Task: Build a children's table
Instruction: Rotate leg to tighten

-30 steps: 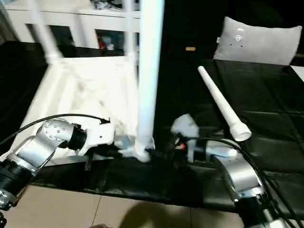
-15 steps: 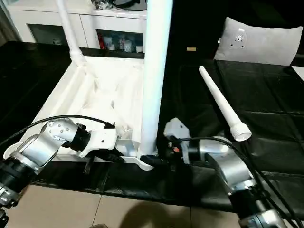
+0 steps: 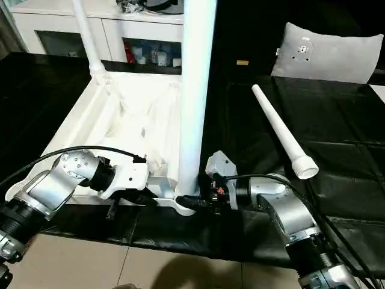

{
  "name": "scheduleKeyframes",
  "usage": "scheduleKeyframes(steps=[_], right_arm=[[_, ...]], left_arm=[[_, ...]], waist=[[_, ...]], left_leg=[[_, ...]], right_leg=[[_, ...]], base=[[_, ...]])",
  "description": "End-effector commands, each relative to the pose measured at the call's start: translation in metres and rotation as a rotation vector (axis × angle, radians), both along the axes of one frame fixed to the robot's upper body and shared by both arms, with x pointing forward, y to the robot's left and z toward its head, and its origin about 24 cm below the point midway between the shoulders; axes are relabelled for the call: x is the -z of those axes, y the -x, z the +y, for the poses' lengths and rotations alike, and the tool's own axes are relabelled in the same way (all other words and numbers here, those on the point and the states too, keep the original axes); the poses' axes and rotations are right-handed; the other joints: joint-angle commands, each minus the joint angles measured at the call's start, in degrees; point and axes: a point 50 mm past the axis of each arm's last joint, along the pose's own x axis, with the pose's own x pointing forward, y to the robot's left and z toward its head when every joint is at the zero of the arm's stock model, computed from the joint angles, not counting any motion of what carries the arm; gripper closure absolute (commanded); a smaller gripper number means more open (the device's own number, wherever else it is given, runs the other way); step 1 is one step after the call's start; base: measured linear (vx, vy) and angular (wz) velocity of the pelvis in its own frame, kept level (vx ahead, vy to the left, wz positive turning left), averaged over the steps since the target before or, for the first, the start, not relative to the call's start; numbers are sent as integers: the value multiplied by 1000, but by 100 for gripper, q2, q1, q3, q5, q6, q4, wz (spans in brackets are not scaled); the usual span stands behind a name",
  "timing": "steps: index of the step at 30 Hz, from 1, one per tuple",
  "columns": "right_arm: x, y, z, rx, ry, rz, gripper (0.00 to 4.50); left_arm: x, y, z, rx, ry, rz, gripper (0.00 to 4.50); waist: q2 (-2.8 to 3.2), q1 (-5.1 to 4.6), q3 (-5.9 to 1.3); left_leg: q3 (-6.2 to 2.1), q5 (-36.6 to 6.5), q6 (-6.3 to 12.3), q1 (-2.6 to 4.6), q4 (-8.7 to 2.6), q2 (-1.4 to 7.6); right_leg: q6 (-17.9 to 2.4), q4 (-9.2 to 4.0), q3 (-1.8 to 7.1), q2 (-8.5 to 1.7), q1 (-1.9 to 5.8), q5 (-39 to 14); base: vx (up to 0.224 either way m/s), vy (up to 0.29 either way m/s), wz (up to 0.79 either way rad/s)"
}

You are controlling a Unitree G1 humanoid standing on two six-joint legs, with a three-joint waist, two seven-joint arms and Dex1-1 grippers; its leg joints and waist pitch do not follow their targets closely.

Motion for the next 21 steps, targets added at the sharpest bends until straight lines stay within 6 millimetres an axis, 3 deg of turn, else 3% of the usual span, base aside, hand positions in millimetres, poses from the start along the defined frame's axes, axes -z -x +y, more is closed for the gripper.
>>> scheduleKeyframes(steps=[1, 7, 10, 11, 14, 18, 21], right_arm=[[-3, 0, 0, 7, -24, 18, 180], [2, 7, 8, 64, -65, 67, 182], [17, 4, 22, 253, -47, 74, 183], [21, 1, 27, 303, -38, 76, 183], [25, -6, 34, 408, -55, 105, 183], [25, -17, 42, 529, -72, 126, 183], [25, -24, 47, 623, -62, 137, 183]], left_arm=[[0, 4, -8, 50, 4, 17, 450], [-5, -1, -14, -117, 119, 44, 450], [-7, -5, -25, -312, 203, 42, 450], [-8, -6, -30, -354, 222, 40, 450], [-9, -7, -43, -427, 260, 41, 450], [-12, -8, -62, -514, 312, 39, 450], [-17, -7, -78, -567, 338, 26, 450]], waist=[[0, -26, -409], [23, -26, -399], [15, -75, -370], [9, -119, -349], [-8, -243, -344], [-24, -327, -356], [-53, -344, -379]], left_leg=[[-80, -737, 233, 72, -392, 323], [-82, -750, 175, 76, -404, 340], [-93, -994, 46, 73, -424, 318], [-106, -1188, -42, 66, -430, 284], [-129, -1344, -53, 44, -431, 269], [-115, -1231, 45, 26, -395, 248], [-106, -988, 128, 6, -379, 252]], right_leg=[[-1460, -311, 263, -456, 315, -702], [-1469, -310, 269, -460, 307, -728], [-1387, -359, 260, -456, 295, -1202], [-1227, -415, 250, -461, 286, -1747], [-1012, -468, 239, -449, 280, -2235], [-976, -495, 245, -435, 268, -2261], [-1079, -463, 252, -421, 273, -1824]], base=[[0, 0, 0], [0, 0, 0], [0, 0, 0], [0, 0, 0], [0, 0, 0], [0, 0, 0], [0, 0, 0]])
